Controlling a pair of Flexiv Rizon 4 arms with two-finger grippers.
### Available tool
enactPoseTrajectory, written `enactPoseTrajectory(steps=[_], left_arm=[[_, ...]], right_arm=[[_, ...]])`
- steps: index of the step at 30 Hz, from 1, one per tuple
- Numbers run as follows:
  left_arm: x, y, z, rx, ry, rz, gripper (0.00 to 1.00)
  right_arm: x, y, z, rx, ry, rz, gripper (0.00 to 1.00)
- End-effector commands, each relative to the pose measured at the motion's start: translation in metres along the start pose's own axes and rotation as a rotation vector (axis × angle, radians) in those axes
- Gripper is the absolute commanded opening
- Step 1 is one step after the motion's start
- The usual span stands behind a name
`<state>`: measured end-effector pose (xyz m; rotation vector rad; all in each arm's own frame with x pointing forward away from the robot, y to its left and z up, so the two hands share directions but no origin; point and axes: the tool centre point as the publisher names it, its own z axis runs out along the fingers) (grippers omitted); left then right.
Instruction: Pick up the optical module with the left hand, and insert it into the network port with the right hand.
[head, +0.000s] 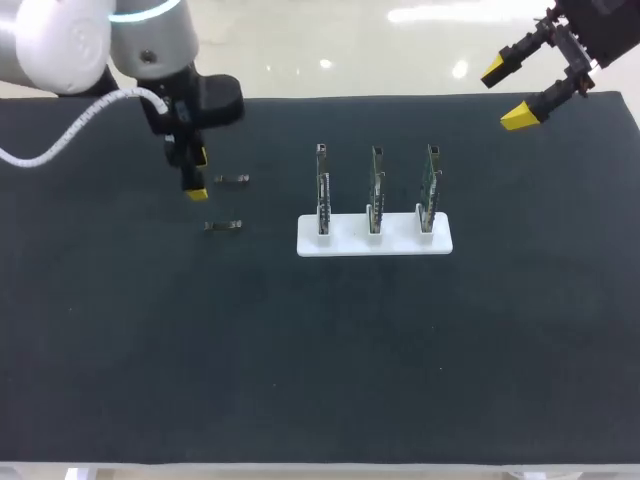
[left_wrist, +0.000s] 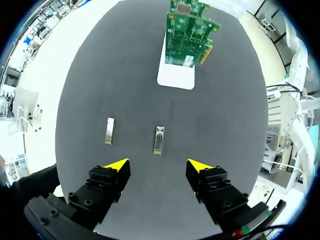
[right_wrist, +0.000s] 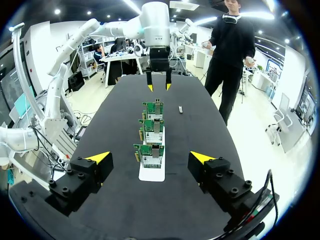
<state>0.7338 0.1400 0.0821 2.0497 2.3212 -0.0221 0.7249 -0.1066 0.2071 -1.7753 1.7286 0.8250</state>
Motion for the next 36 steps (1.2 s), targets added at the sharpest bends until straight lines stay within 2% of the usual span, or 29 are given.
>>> enactPoseTrajectory(steps=[1,14,30,36], left_arm=[[-0.004,0.003,0.011,0.009,0.015,0.003,1.00],[-0.010,0.006,0.055,0.009,0.007,0.041,1.00],[0.004,0.001,0.074,0.004,0.018,0.099,1.00],[0.003,-0.002,0.084,-0.002,0.014,0.101,1.00]], right_arm=[[0.000,0.000,0.000,0.000,0.000,0.000,1.00],[0.000,0.000,0.000,0.000,0.000,0.000,1.00],[0.000,0.000,0.000,0.000,0.000,0.000,1.00],[0.000,0.000,0.000,0.000,0.000,0.000,1.00]])
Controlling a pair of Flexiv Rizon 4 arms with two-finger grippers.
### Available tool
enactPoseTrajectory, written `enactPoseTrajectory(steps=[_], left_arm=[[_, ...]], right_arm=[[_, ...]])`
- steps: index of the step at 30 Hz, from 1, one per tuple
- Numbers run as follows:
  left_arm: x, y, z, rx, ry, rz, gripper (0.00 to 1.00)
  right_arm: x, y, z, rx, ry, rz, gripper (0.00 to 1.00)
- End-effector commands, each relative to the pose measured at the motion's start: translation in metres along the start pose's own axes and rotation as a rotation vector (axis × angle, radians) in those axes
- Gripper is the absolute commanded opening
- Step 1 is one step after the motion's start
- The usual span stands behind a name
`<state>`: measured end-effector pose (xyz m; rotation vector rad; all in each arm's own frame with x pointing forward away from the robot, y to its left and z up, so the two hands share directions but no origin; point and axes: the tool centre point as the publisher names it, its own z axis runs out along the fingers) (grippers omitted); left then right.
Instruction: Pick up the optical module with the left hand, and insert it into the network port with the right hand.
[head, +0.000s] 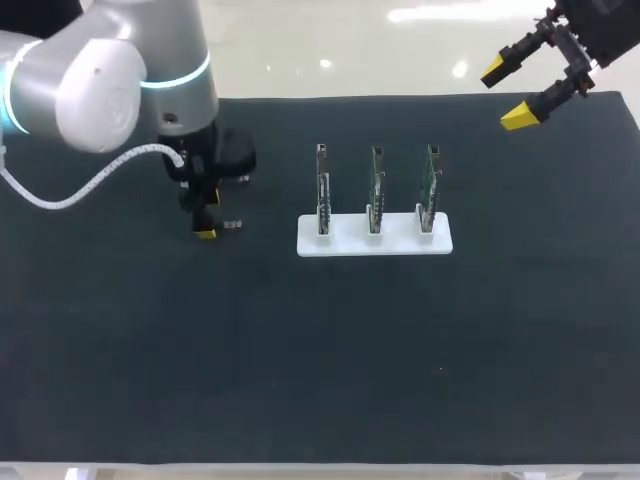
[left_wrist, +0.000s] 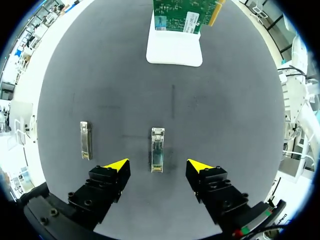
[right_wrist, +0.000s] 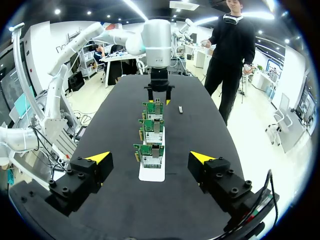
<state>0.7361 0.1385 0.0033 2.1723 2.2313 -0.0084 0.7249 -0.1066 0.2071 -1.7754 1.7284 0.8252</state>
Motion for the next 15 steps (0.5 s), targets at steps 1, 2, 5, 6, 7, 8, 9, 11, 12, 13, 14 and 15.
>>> enactPoseTrajectory(steps=[1,2,5,6,7,8,9,11,12,13,14,15], left_arm=[[0.0012,-0.0032,0.0069,-0.013,-0.004,0.006,1.00],[0.0013,-0.0034,0.0074,-0.015,-0.004,0.008,1.00],[0.0021,-0.0039,0.0086,-0.016,-0.004,0.011,1.00],[0.0013,-0.0044,0.0100,-0.017,-0.004,0.011,1.00],[0.0020,-0.0045,0.0093,-0.016,-0.003,0.012,1.00],[0.0032,-0.0044,0.0081,-0.015,-0.003,0.014,1.00],[0.0027,-0.0052,0.0097,-0.014,-0.003,0.016,1.00],[0.0017,-0.0063,0.0121,-0.011,-0.002,0.020,1.00],[0.0016,-0.0066,0.0129,-0.010,-0.001,0.021,1.00],[0.0016,-0.0067,0.0133,-0.010,0.000,0.022,1.00],[0.0018,-0.0068,0.0135,-0.010,0.000,0.021,1.00],[0.0021,-0.0070,0.0140,-0.010,0.001,0.021,1.00]], right_arm=[[-0.0004,-0.0003,0.0001,0.000,0.000,0.000,1.00],[-0.0004,-0.0003,0.0001,0.000,0.000,0.000,1.00],[-0.0004,-0.0003,0.0001,0.000,0.000,0.000,1.00],[-0.0004,-0.0003,0.0001,0.000,0.000,0.000,1.00],[-0.0004,-0.0003,0.0001,0.000,0.000,0.000,1.00],[-0.0004,-0.0003,0.0001,0.000,0.000,0.000,1.00],[-0.0004,-0.0003,0.0001,0.000,0.000,0.000,1.00],[-0.0004,-0.0003,0.0001,0.000,0.000,0.000,1.00],[-0.0004,-0.0003,0.0001,0.000,0.000,0.000,1.00],[-0.0004,-0.0003,0.0001,0.000,0.000,0.000,1.00],[-0.0004,-0.0003,0.0001,0.000,0.000,0.000,1.00],[-0.0004,-0.0003,0.0001,0.000,0.000,0.000,1.00]])
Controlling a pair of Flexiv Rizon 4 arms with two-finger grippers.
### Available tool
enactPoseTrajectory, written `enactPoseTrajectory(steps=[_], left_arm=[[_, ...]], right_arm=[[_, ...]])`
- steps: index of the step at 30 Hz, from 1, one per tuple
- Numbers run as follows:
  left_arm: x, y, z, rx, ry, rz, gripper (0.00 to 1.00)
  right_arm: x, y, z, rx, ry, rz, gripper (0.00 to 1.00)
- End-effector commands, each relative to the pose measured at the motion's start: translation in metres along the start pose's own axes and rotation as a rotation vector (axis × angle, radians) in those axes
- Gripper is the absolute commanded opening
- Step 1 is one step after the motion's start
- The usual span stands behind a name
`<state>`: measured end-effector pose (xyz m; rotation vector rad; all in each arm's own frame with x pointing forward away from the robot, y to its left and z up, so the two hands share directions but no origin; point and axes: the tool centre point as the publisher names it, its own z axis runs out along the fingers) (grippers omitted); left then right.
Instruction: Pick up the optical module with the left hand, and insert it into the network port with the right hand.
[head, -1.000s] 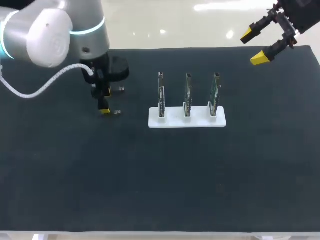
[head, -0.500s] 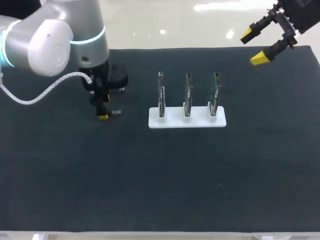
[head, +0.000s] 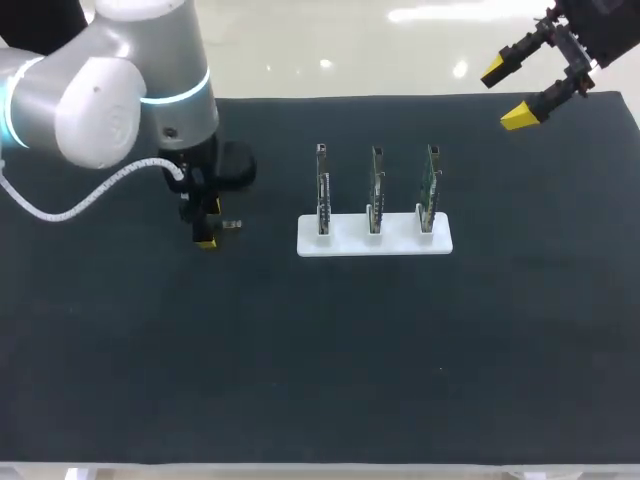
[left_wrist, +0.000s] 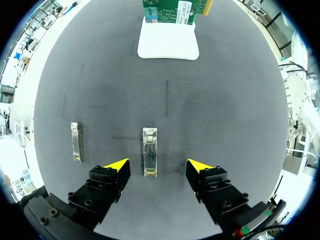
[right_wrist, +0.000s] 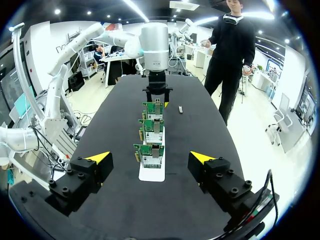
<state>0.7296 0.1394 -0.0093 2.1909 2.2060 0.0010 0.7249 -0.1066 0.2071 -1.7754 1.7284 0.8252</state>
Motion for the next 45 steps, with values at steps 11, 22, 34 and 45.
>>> enactPoseTrajectory(steps=[11,22,34,45], left_arm=[[0.002,-0.001,0.006,-0.004,0.005,0.004,0.78],[0.004,-0.001,0.007,-0.008,0.003,0.003,0.58],[0.000,0.005,-0.002,0.003,-0.020,-0.007,0.00],[-0.003,-0.001,-0.073,0.060,-0.246,0.026,0.00]], right_arm=[[0.000,0.000,0.000,0.000,0.000,0.000,1.00],[0.000,0.000,0.000,0.000,0.000,0.000,1.00],[0.000,0.000,0.000,0.000,0.000,0.000,1.00],[0.000,0.000,0.000,0.000,0.000,0.000,1.00]])
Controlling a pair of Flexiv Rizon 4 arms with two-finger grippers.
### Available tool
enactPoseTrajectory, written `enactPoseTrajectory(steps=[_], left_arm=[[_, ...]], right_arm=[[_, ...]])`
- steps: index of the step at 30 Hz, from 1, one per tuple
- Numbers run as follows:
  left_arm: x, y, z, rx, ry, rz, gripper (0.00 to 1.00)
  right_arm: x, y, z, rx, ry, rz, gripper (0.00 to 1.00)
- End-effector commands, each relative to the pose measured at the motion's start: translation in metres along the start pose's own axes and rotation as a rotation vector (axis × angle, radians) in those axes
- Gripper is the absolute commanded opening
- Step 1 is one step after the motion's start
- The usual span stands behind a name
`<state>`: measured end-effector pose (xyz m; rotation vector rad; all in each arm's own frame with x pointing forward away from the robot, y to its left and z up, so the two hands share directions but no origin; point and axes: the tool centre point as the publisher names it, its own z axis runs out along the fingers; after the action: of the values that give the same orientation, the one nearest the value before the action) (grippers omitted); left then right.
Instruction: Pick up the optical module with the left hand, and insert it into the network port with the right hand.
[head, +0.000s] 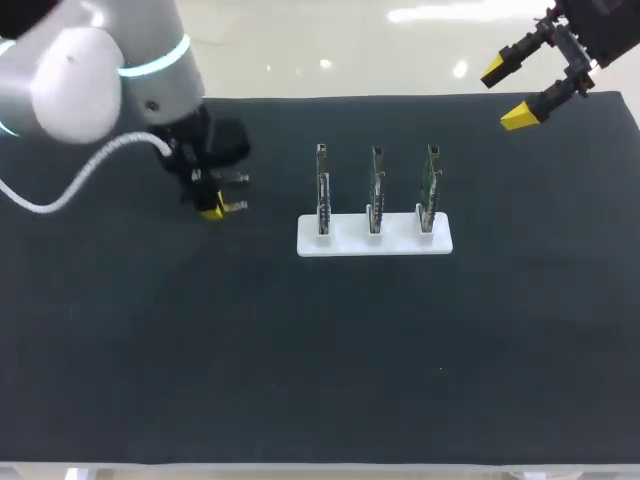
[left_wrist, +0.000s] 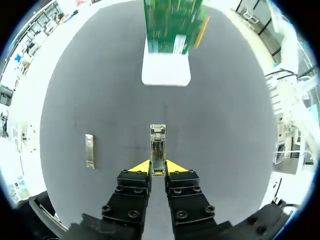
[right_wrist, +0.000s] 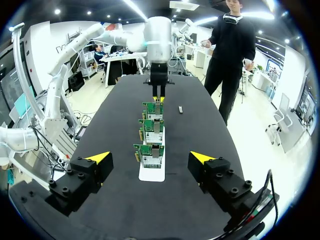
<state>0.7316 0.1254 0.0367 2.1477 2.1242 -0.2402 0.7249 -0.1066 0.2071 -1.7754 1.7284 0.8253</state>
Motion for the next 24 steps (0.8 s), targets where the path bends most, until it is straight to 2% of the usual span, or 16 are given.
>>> enactPoseTrajectory(steps=[1,6,10,18,24], left_arm=[[0.004,-0.008,-0.035,0.009,-0.095,0.017,0.00],[-0.006,-0.014,-0.064,0.010,-0.245,0.037,0.00],[-0.015,-0.018,-0.078,0.006,-0.335,0.050,0.00],[-0.023,-0.020,-0.105,-0.017,-0.580,0.103,0.00],[-0.023,-0.020,-0.105,-0.017,-0.580,0.103,0.00]], right_arm=[[0.000,0.000,0.000,0.000,0.000,0.000,1.00],[0.000,0.000,0.000,0.000,0.000,0.000,1.00],[0.000,0.000,0.000,0.000,0.000,0.000,1.00],[0.000,0.000,0.000,0.000,0.000,0.000,1.00],[0.000,0.000,0.000,0.000,0.000,0.000,1.00]])
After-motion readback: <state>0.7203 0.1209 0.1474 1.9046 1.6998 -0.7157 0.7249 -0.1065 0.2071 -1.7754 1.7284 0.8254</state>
